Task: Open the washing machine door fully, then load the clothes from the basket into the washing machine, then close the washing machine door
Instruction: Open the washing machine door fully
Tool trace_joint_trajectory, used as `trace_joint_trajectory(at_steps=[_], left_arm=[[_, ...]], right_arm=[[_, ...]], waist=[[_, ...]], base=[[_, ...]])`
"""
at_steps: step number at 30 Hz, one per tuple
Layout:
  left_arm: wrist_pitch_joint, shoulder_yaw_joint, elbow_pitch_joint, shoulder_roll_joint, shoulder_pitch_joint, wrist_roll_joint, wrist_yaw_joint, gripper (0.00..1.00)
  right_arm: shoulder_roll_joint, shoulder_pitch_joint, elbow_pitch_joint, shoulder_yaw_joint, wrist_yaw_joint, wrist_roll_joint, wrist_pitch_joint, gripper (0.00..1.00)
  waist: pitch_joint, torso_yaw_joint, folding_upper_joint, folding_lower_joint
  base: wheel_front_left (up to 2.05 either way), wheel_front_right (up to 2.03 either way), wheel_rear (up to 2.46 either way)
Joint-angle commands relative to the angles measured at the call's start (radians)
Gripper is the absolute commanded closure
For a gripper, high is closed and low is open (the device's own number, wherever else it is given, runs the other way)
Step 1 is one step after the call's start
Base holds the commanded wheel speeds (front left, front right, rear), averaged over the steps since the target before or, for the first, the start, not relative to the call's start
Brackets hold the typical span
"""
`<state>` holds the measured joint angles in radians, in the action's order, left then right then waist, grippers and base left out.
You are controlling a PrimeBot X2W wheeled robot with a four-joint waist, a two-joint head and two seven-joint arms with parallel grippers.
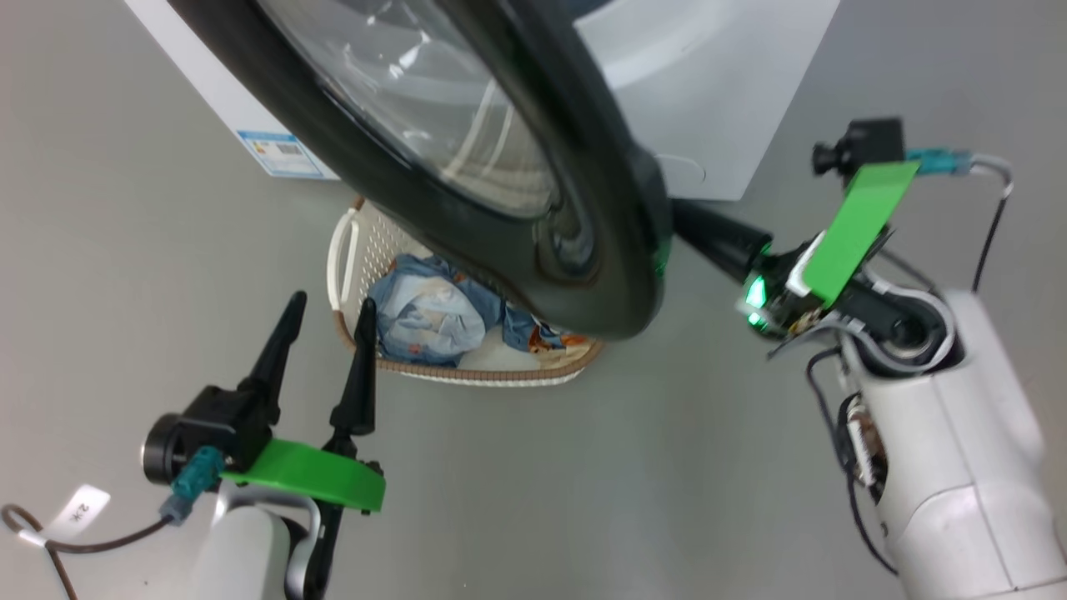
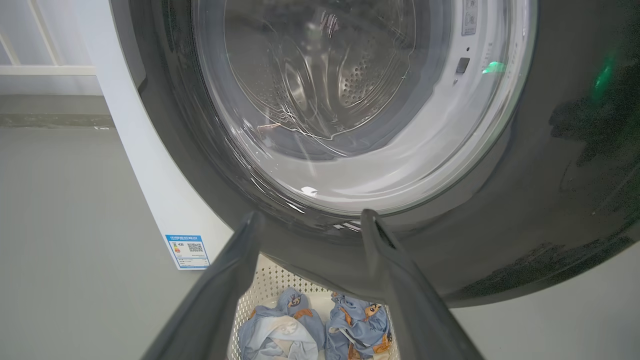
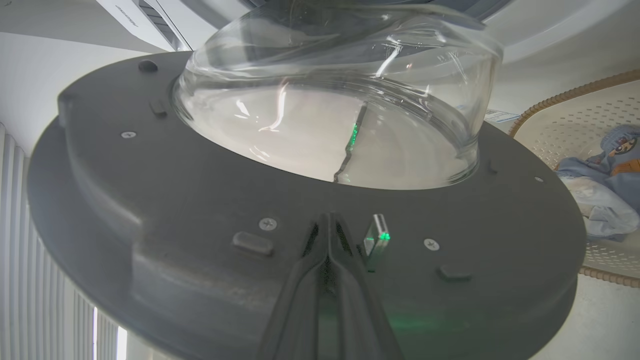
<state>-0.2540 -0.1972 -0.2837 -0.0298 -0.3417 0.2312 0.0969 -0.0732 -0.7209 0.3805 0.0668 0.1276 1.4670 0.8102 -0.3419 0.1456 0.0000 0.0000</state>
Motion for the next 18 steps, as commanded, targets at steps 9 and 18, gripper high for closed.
trace_joint_trajectory(at_steps=[9, 18], left_arm=[[-0.008, 0.004, 0.002, -0.020, 0.054, -0.011, 0.006, 0.00], [-0.008, 0.000, -0.022, -0.020, 0.101, -0.022, 0.011, 0.00]], right_arm=[[0.023, 0.086, -0.010, 0.169, 0.003, 0.088, -0.128, 1.00], [0.023, 0.165, 0.015, 0.374, 0.003, 0.212, -0.289, 1.00]], waist=[[0.096, 0.002, 0.0000, 0.0000], [0.189, 0.007, 0.0000, 0.0000]], base=[[0.00, 0.00, 0.00], [0.00, 0.00, 0.00]])
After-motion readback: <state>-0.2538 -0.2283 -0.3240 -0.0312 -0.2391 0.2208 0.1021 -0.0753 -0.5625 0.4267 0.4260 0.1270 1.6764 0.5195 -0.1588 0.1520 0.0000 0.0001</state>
